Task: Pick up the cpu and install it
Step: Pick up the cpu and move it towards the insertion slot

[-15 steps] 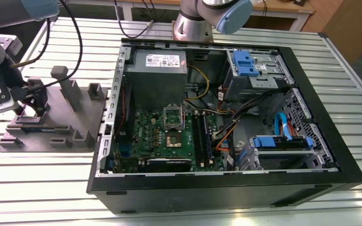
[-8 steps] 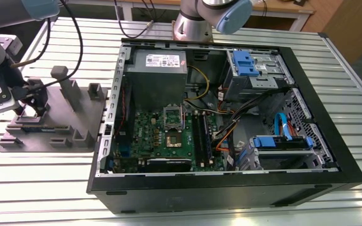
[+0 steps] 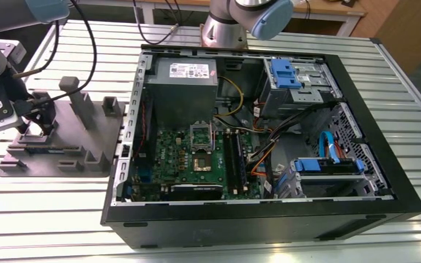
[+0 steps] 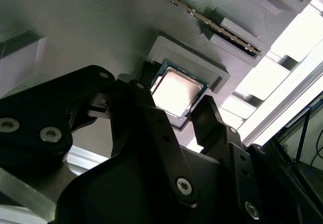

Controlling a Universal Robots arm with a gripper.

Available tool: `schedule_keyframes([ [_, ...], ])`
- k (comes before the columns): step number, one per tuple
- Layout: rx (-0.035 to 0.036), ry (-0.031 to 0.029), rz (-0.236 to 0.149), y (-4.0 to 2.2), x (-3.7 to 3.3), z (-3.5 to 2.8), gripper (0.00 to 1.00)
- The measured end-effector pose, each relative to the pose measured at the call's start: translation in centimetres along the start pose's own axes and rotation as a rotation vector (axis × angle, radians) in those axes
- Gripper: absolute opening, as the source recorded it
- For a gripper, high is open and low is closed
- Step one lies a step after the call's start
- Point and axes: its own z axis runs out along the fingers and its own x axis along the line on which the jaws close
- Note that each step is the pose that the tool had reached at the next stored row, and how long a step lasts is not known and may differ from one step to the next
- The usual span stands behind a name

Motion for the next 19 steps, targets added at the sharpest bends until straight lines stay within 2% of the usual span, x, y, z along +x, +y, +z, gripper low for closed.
schedule_keyframes([
  [19, 0.0, 0.0, 0.0, 0.0, 0.0, -0.14, 0.58],
])
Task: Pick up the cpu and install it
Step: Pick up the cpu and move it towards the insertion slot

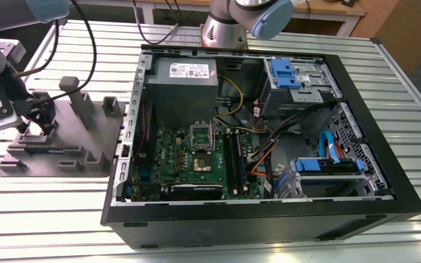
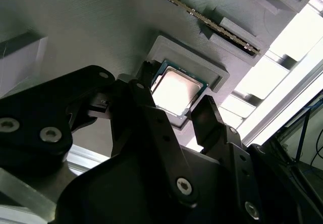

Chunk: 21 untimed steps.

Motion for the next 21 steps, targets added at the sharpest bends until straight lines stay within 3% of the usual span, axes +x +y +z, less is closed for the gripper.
schedule_keyframes([
  [10, 0.0005, 0.0001, 0.0, 0.0, 0.0, -0.02, 0.58],
  [11, 0.0006, 0.0, 0.0, 0.0, 0.0, -0.02, 0.56],
  [12, 0.0006, 0.0, 0.0, 0.0, 0.0, -0.02, 0.49],
  [15, 0.0006, -0.0001, 0.0, 0.0, 0.0, -0.02, 0.49],
  [21, 0.0007, 0.0, 0.0, 0.02, 0.0, -0.6, 0.47],
])
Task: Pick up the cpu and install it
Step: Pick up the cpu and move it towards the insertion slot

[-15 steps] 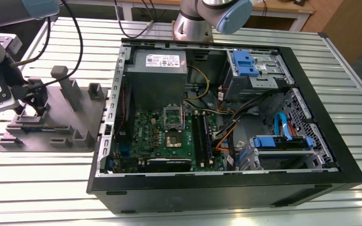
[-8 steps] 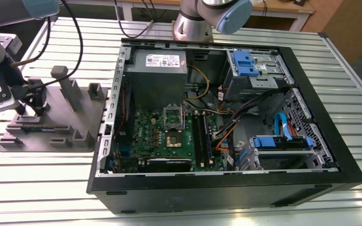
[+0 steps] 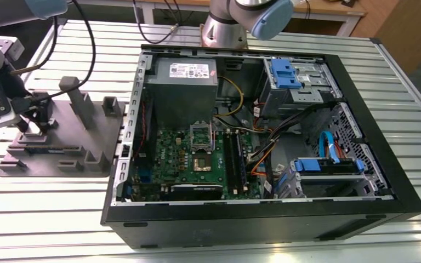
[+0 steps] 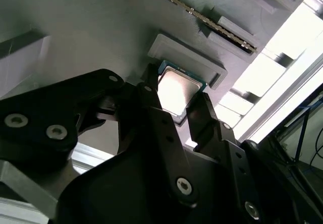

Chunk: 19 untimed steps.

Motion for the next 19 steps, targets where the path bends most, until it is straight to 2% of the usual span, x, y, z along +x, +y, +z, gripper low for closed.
schedule_keyframes([
  [13, 0.0, 0.0001, 0.0, 0.06, 0.01, -1.8, 0.47],
  [19, -0.0021, 0.0001, 0.0, 0.06, 0.01, -1.9, 0.47],
])
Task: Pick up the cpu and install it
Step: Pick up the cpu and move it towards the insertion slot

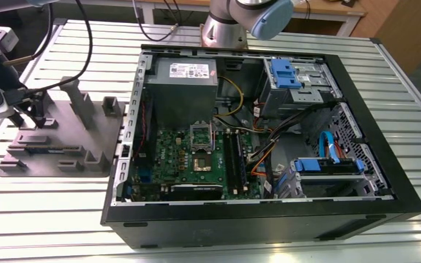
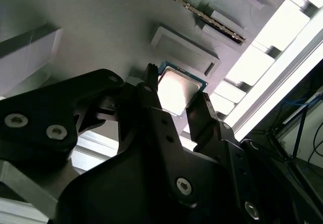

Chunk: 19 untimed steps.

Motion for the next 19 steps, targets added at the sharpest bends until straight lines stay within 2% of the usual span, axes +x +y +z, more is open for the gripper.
schedule_keyframes([
  [11, -0.0011, 0.0002, 0.0, 0.01, 0.0, -0.23, 0.47],
  [13, -0.0012, 0.0001, 0.0, 0.02, 0.0, -0.67, 0.47],
  [19, -0.0012, -0.0001, 0.0, 0.03, 0.0, -0.76, 0.47],
])
